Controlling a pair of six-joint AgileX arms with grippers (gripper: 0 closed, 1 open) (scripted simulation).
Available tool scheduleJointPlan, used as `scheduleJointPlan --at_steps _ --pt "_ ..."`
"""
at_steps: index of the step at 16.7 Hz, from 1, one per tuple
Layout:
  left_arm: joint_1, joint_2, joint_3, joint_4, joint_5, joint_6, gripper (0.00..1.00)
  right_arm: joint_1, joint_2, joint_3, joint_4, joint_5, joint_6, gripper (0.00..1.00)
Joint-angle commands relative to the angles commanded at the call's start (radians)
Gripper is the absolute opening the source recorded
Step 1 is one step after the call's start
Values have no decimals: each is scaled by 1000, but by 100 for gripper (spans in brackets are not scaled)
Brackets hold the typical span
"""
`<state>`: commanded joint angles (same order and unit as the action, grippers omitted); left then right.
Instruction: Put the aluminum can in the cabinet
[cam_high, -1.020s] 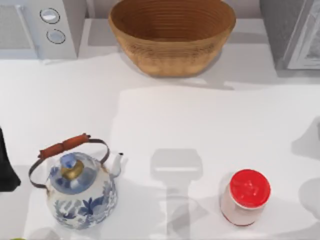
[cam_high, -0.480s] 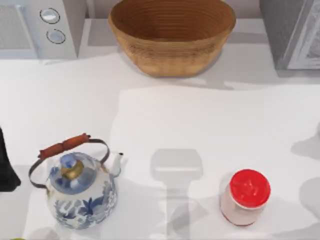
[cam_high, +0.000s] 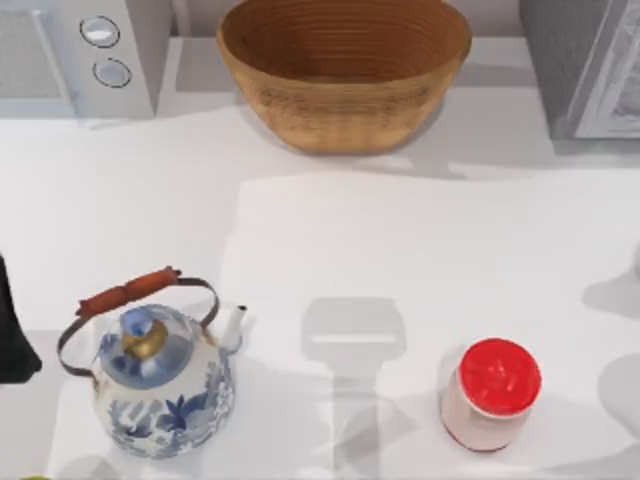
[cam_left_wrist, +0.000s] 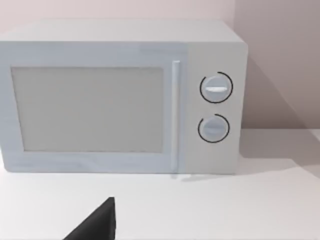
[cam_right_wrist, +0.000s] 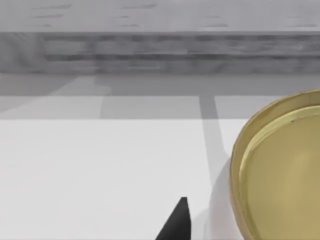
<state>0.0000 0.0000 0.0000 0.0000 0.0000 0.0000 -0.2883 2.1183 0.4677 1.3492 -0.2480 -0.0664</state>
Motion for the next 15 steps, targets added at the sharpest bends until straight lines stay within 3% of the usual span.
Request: scheduleJointPlan --at_steps 8,15 --pt "0 0 0 0 0 0 100 -11 -19 12 -23 1 4 0" --pt "0 0 0 0 0 0 100 -18 -299 116 -373 -3 9 0"
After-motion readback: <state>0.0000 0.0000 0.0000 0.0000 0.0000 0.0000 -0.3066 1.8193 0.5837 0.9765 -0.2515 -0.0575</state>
